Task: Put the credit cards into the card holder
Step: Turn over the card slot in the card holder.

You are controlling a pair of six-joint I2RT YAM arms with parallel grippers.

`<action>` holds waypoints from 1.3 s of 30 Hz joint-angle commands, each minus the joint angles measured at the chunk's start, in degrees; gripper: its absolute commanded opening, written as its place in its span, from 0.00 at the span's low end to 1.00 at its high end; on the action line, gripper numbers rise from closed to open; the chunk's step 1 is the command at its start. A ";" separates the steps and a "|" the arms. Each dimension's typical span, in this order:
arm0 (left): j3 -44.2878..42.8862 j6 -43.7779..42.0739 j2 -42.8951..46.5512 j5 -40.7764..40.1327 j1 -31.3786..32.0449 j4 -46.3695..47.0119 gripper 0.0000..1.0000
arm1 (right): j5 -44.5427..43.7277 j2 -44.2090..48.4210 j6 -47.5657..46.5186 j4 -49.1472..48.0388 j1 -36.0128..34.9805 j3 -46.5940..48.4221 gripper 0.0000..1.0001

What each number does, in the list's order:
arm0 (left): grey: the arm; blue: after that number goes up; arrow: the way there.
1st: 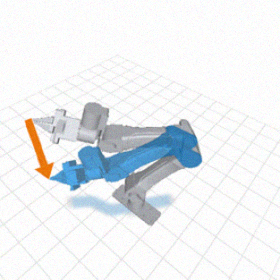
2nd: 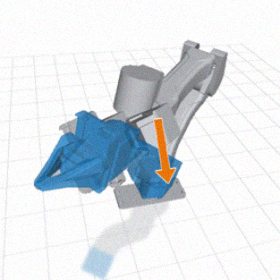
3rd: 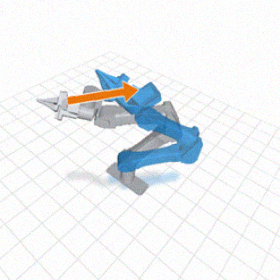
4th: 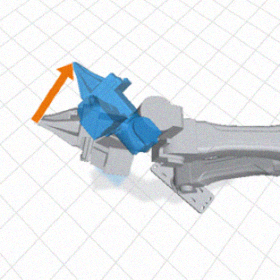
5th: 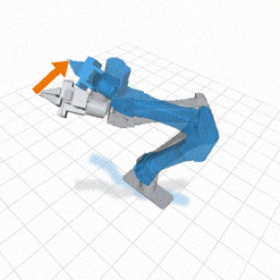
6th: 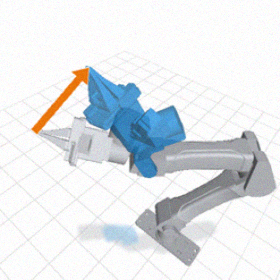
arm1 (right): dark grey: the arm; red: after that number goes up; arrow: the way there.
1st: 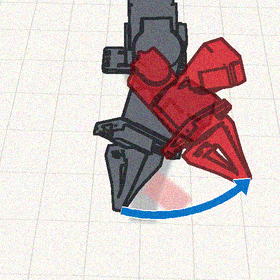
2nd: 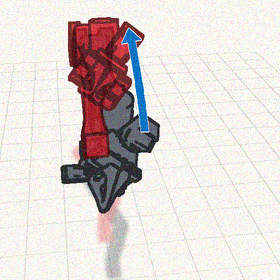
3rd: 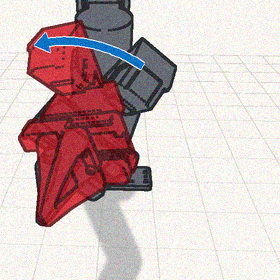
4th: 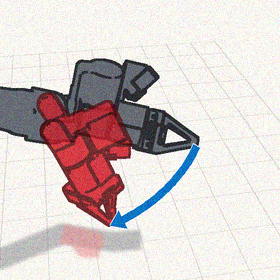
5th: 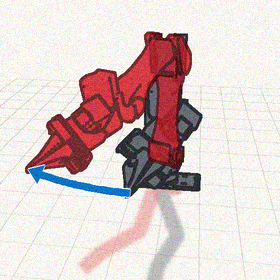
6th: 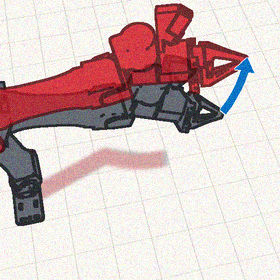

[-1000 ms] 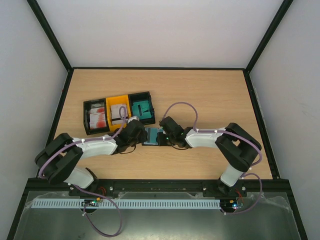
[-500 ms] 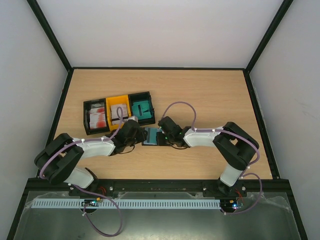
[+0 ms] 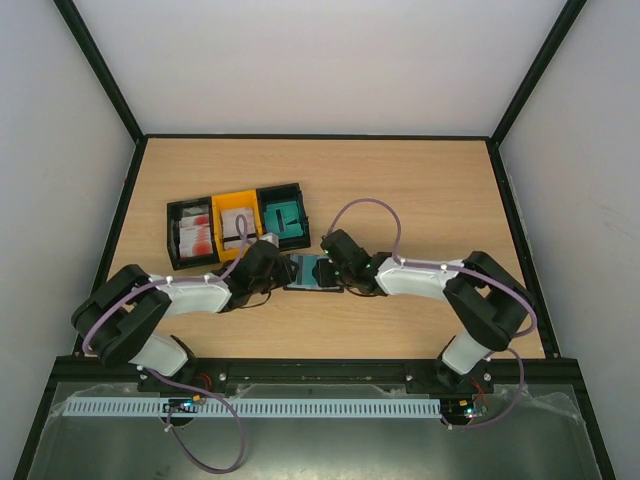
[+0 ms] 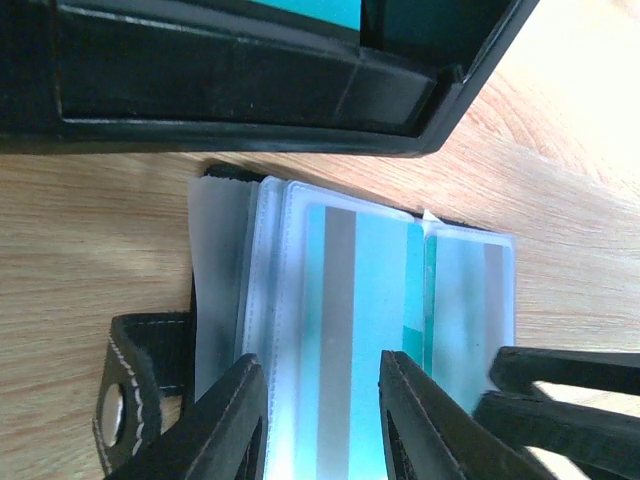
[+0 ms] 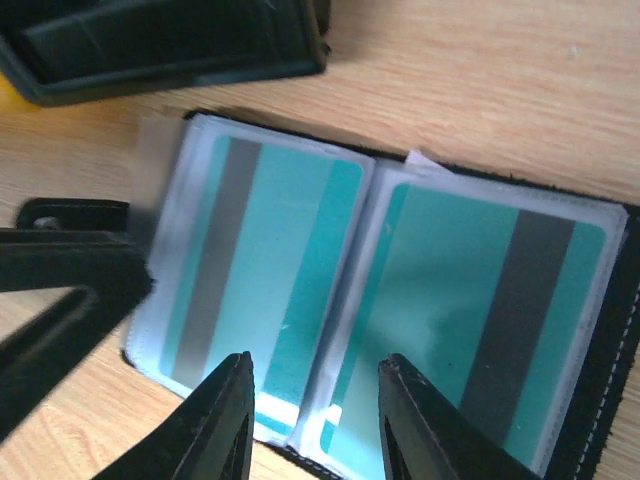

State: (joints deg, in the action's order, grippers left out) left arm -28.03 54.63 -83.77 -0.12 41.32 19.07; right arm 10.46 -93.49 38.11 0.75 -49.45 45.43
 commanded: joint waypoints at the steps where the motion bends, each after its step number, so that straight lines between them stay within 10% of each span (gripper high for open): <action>1: -0.01 0.21 -1.79 1.08 -0.43 1.66 0.34 | -1.79 2.72 -1.37 2.34 -0.48 -0.29 0.34; 20: 0.05 0.56 -2.12 2.41 -0.39 2.71 0.35 | -1.39 -6.59 -1.91 2.77 -1.39 1.36 0.09; 39: -0.08 -1.78 -2.92 8.15 0.43 7.04 0.29 | -1.36 -6.50 -0.29 1.44 -1.34 0.53 0.07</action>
State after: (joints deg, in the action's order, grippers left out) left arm -28.03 54.89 -86.63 5.91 41.23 23.90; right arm 10.17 -98.26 36.64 -0.21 -50.39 47.11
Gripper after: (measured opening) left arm 0.284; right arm 0.074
